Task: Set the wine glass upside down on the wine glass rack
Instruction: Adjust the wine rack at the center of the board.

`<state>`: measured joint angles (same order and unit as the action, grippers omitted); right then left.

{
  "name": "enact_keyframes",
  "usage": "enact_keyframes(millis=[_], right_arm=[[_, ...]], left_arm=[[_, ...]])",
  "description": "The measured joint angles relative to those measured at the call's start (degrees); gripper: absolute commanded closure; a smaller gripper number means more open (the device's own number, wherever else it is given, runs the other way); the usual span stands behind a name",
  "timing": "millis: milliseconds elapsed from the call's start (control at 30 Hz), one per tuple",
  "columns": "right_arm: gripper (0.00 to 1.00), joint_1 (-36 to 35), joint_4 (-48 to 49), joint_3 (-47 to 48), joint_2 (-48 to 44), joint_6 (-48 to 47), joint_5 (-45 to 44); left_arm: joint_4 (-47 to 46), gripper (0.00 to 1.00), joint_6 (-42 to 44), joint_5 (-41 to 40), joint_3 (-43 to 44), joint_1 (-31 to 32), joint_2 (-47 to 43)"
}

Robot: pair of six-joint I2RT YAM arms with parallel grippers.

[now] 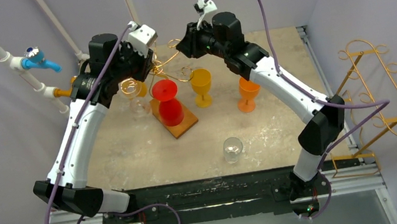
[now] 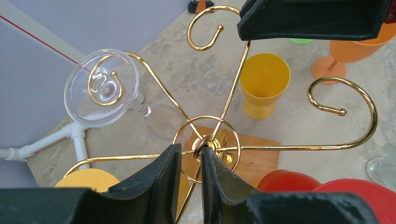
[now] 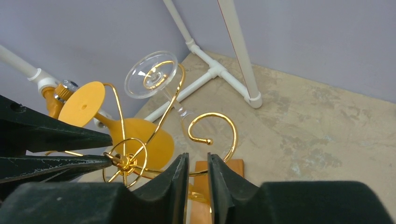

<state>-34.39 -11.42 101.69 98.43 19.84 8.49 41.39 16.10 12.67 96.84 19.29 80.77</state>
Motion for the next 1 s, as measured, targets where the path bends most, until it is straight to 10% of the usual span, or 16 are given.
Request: enact_keyframes(millis=[133,567,1000], right_arm=[[0.49,0.72,-0.04,-0.57,-1.05,1.01,-0.37],[0.51,5.73,-1.33,2.54,2.19,7.37,6.38],[0.84,6.25,-0.68,5.35,6.58,12.98,15.06]], left_arm=[[0.11,0.76,0.15,0.2,0.02,0.0,-0.02],[0.02,0.81,1.27,0.55,-0.2,0.0,-0.2],[-0.61,0.82,2.14,1.6,-1.01,0.04,-0.52]])
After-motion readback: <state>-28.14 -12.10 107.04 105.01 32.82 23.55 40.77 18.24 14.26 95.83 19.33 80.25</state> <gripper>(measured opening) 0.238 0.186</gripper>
